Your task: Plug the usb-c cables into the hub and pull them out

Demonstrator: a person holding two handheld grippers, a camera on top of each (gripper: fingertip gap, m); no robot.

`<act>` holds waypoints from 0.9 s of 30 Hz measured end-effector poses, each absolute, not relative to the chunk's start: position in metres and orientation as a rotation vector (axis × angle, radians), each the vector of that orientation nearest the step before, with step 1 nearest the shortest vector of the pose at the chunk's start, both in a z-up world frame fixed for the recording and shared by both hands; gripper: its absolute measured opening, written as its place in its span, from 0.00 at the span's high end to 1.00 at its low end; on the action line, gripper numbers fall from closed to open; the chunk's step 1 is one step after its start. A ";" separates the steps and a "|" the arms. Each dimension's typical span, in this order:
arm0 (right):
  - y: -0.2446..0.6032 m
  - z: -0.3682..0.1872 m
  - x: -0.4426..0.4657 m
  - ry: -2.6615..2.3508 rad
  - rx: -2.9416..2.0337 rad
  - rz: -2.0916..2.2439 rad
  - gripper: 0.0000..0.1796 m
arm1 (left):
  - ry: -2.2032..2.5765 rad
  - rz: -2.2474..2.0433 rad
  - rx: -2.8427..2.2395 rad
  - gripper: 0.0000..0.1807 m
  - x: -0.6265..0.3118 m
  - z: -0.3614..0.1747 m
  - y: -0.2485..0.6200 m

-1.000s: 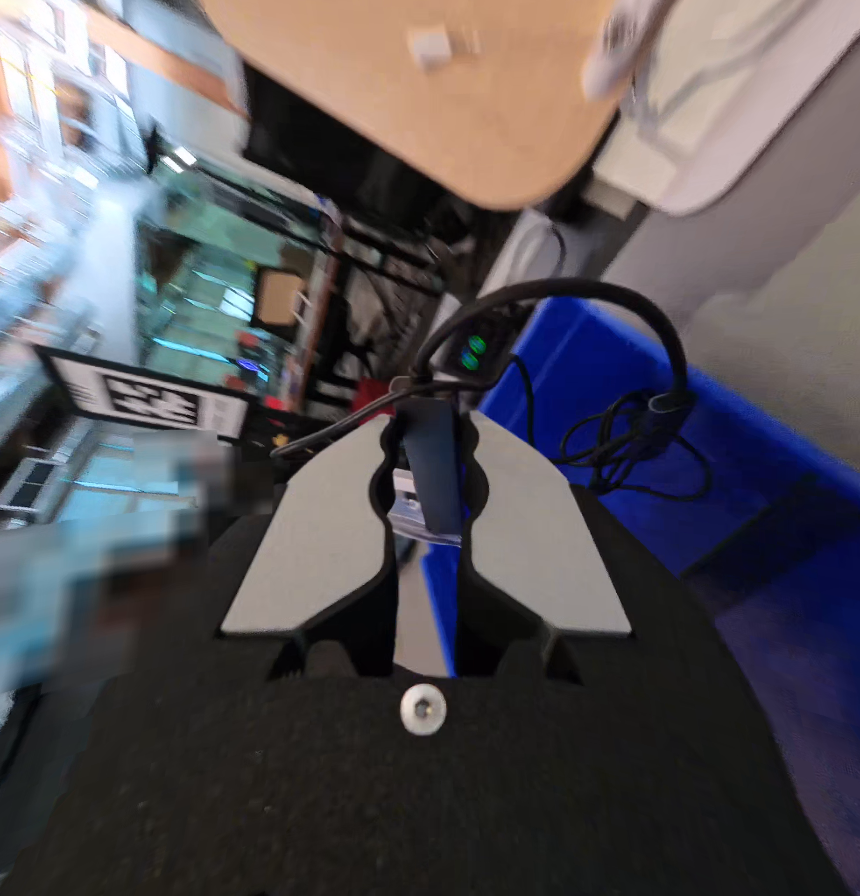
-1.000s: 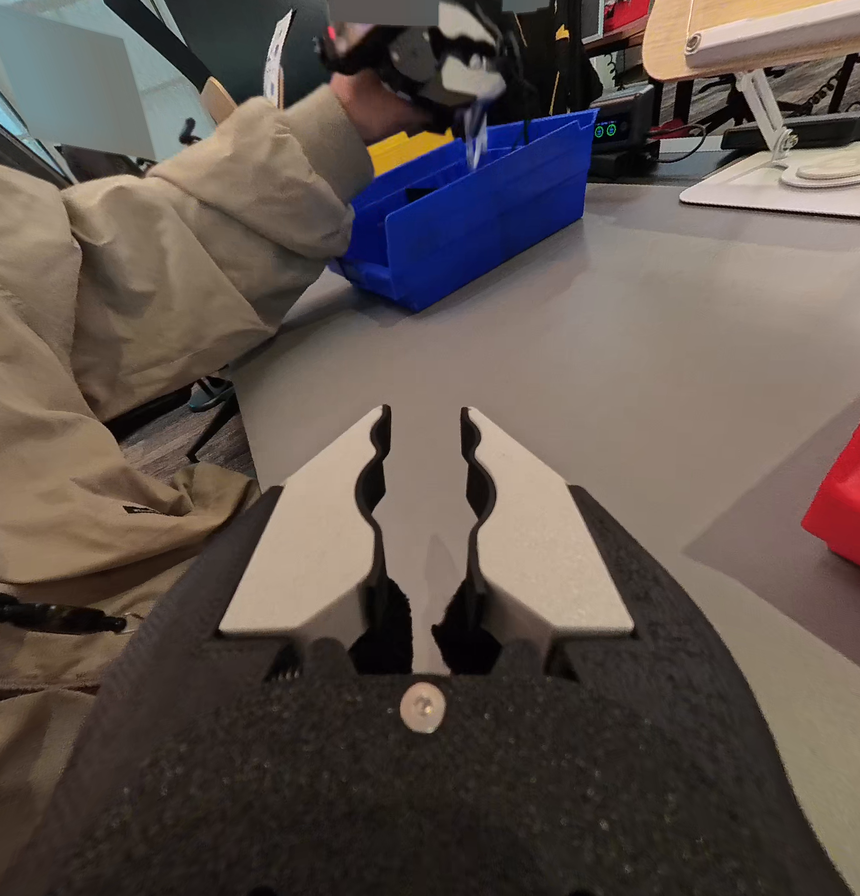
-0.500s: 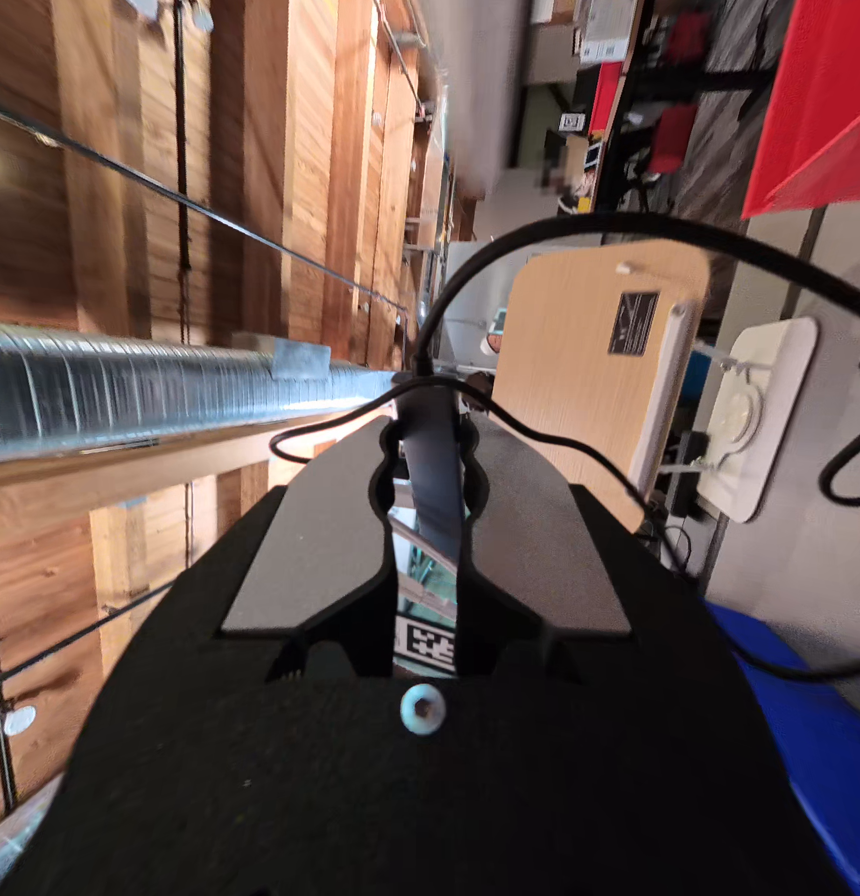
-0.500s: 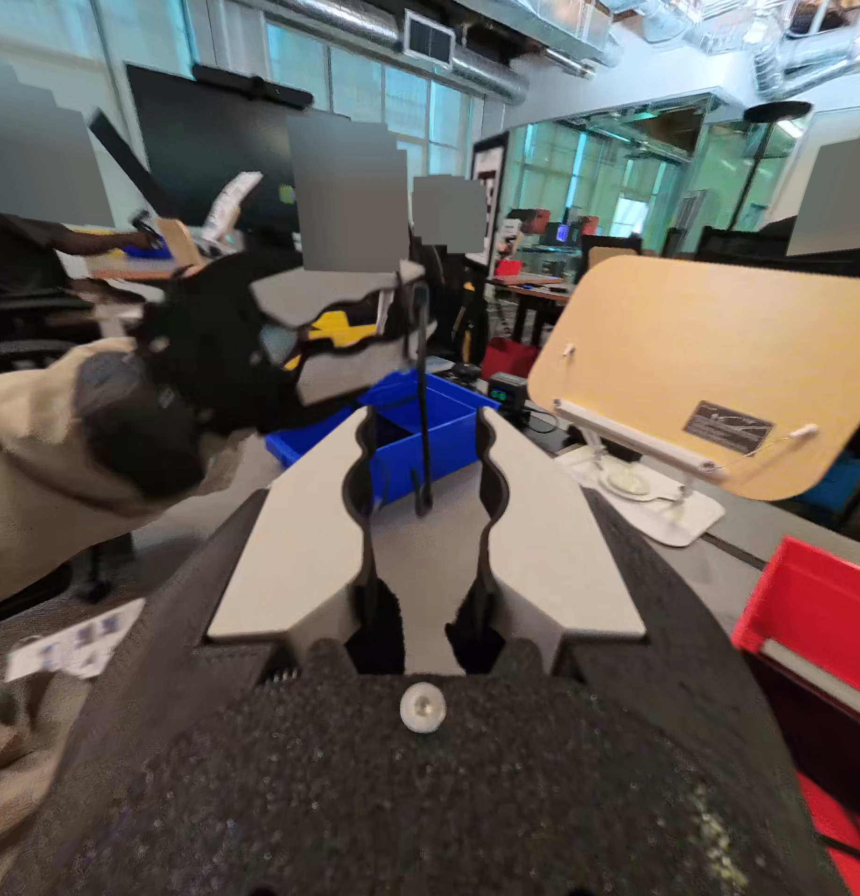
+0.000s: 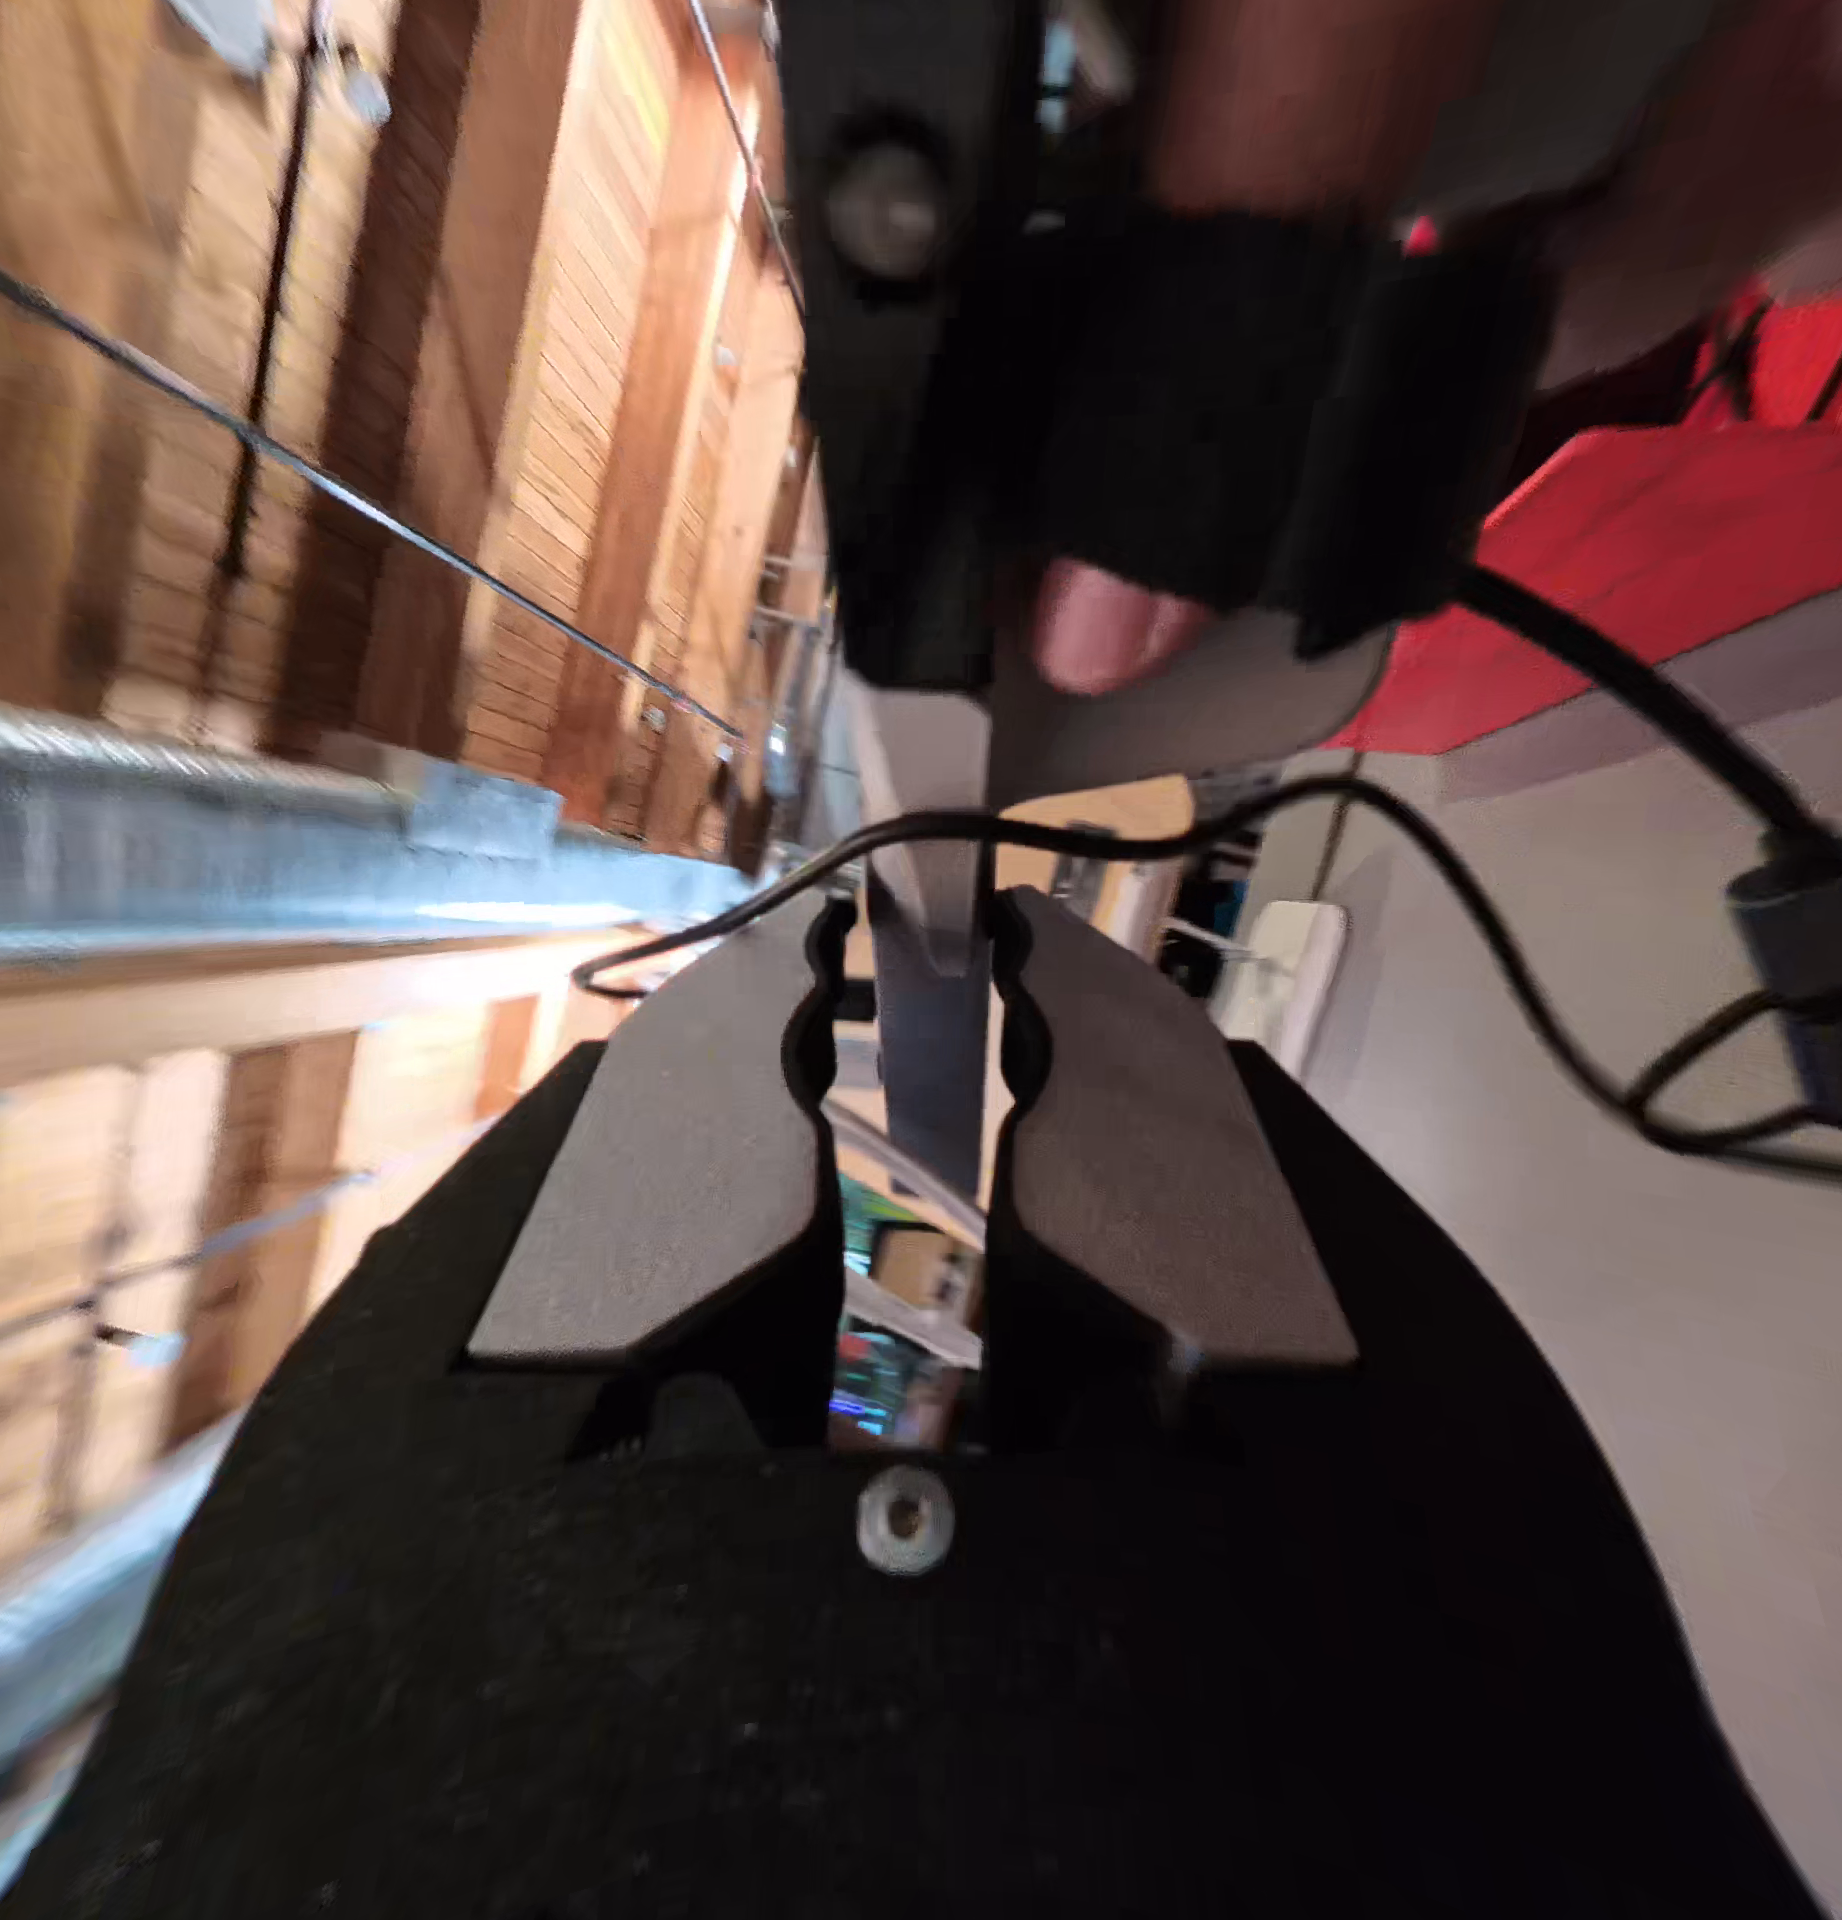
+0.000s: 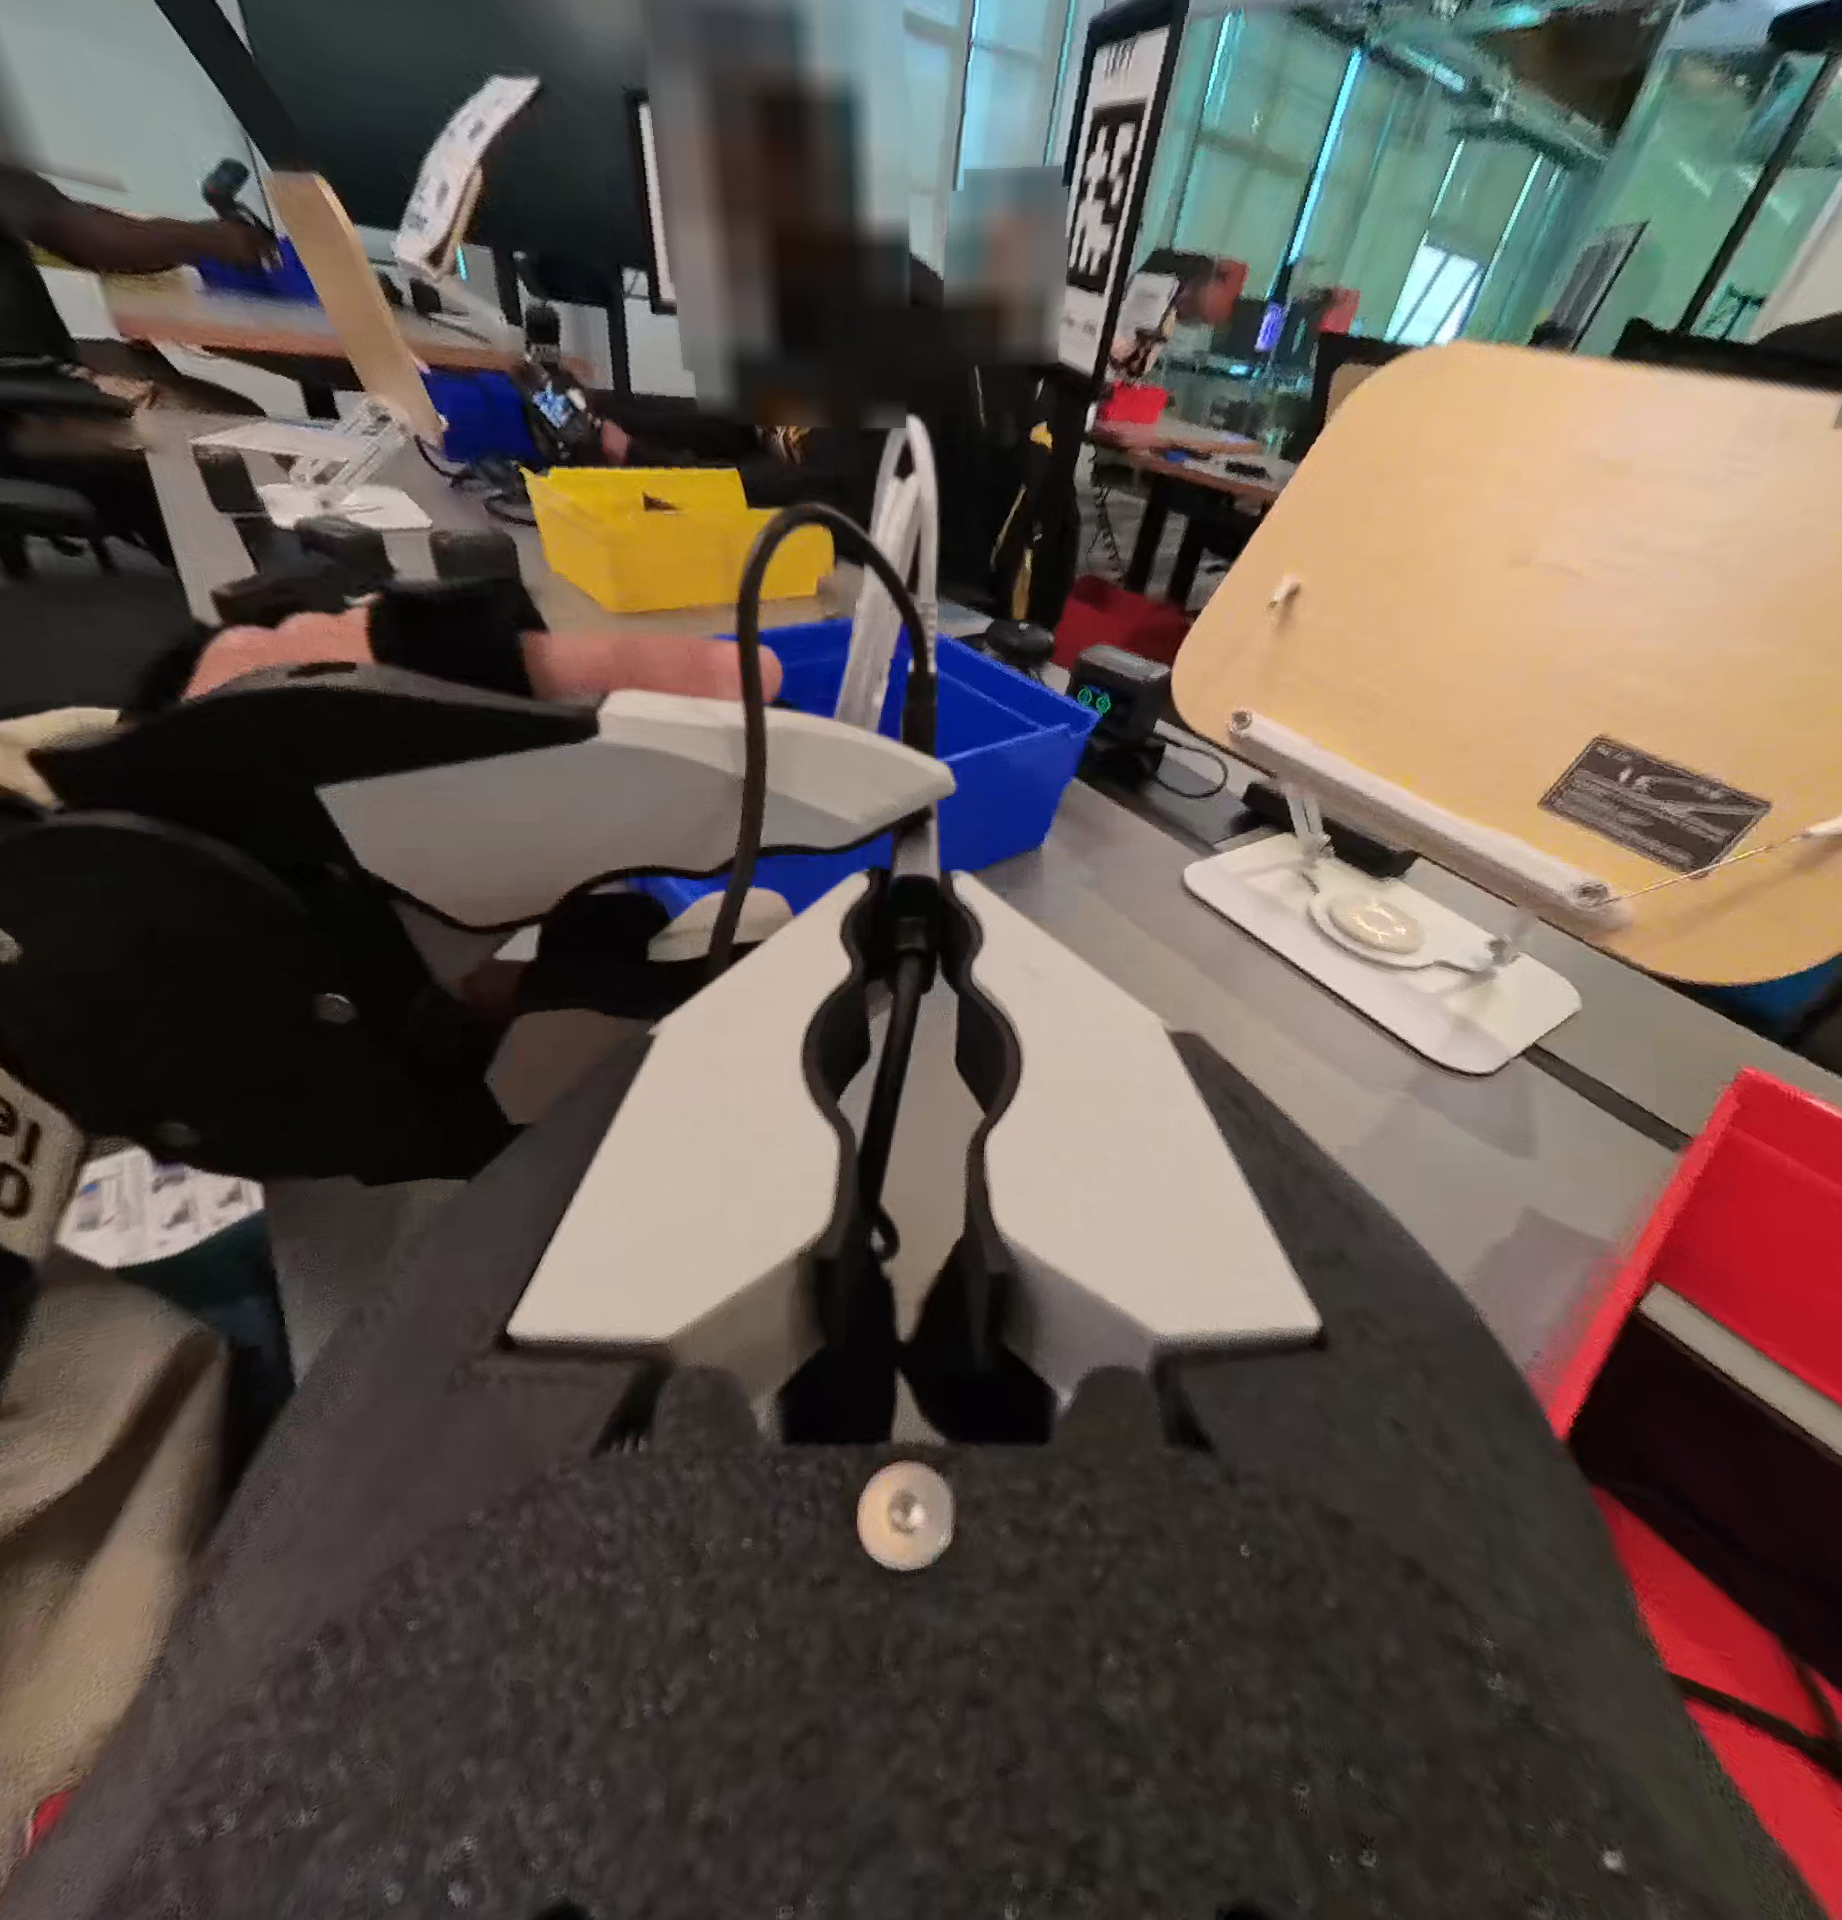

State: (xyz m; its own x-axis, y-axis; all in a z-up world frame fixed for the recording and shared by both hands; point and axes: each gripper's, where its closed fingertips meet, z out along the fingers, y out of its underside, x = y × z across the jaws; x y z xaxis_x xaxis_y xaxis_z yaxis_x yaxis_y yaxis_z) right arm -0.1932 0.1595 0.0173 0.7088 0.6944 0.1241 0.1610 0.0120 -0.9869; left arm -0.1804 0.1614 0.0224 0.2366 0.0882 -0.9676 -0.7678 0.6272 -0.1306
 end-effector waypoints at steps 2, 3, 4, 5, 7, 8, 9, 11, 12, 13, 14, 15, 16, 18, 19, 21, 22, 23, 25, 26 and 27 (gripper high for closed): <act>0.169 0.010 -0.184 -0.682 -1.546 0.472 0.96 | 1.177 0.492 -0.829 0.88 -0.184 0.010 0.154; 0.178 0.004 -0.174 -0.642 -1.563 0.438 0.96 | 1.170 0.367 -0.914 0.90 -0.186 0.001 0.147; 0.183 -0.001 -0.166 -0.613 -1.572 0.440 0.96 | 1.175 0.213 -1.020 0.91 -0.187 -0.013 0.138; 0.185 -0.003 -0.161 -0.582 -1.566 0.478 0.96 | 1.184 0.043 -1.128 0.91 -0.187 -0.027 0.130; 0.182 -0.001 -0.159 -0.559 -1.496 0.602 0.96 | 1.172 -0.265 -1.273 0.92 -0.189 -0.045 0.117; 0.176 0.000 -0.162 -0.570 -1.444 0.669 0.96 | 1.141 -0.412 -1.325 0.91 -0.191 -0.048 0.115; 0.170 0.000 -0.165 -0.582 -1.397 0.734 0.96 | 1.101 -0.561 -1.378 0.90 -0.193 -0.050 0.116; 0.158 -0.001 -0.172 -0.584 -1.325 0.915 0.96 | 0.999 -0.819 -1.477 0.85 -0.197 -0.050 0.124; 0.151 -0.001 -0.174 -0.577 -1.283 1.024 0.96 | 0.952 -0.929 -1.508 0.83 -0.200 -0.049 0.129; 0.145 -0.001 -0.177 -0.575 -1.253 1.125 0.96 | 0.916 -1.034 -1.523 0.82 -0.202 -0.047 0.131; 0.139 -0.005 -0.182 -0.594 -1.251 1.221 0.96 | 0.881 -1.126 -1.518 0.82 -0.205 -0.043 0.132; 0.134 -0.010 -0.188 -0.630 -1.261 1.289 0.96 | 0.851 -1.196 -1.490 0.81 -0.208 -0.038 0.132; 0.129 -0.015 -0.194 -0.676 -1.272 1.326 0.96 | 0.840 -1.237 -1.456 0.81 -0.211 -0.033 0.131; 0.121 -0.022 -0.204 -0.730 -1.281 1.389 0.96 | 0.859 -1.249 -1.392 0.83 -0.214 -0.026 0.127; 0.117 -0.021 -0.207 -0.733 -1.271 1.423 0.96 | 0.883 -1.244 -1.355 0.85 -0.215 -0.024 0.124; 0.114 -0.019 -0.209 -0.730 -1.254 1.484 0.96 | 0.926 -1.227 -1.292 0.90 -0.215 -0.019 0.116; 0.111 -0.018 -0.209 -0.737 -1.248 1.512 0.96 | 0.940 -1.211 -1.271 0.90 -0.215 -0.017 0.113; 0.110 -0.018 -0.209 -0.742 -1.243 1.527 0.96 | 0.951 -1.193 -1.261 0.90 -0.215 -0.016 0.112; 0.108 -0.019 -0.209 -0.756 -1.244 1.537 0.96 | 0.970 -1.189 -1.250 0.91 -0.215 -0.016 0.109; 0.107 -0.019 -0.208 -0.763 -1.244 1.541 0.96 | 0.974 -1.193 -1.245 0.91 -0.215 -0.016 0.108; 0.107 -0.020 -0.208 -0.768 -1.247 1.540 0.96 | 0.975 -1.197 -1.238 0.92 -0.215 -0.015 0.108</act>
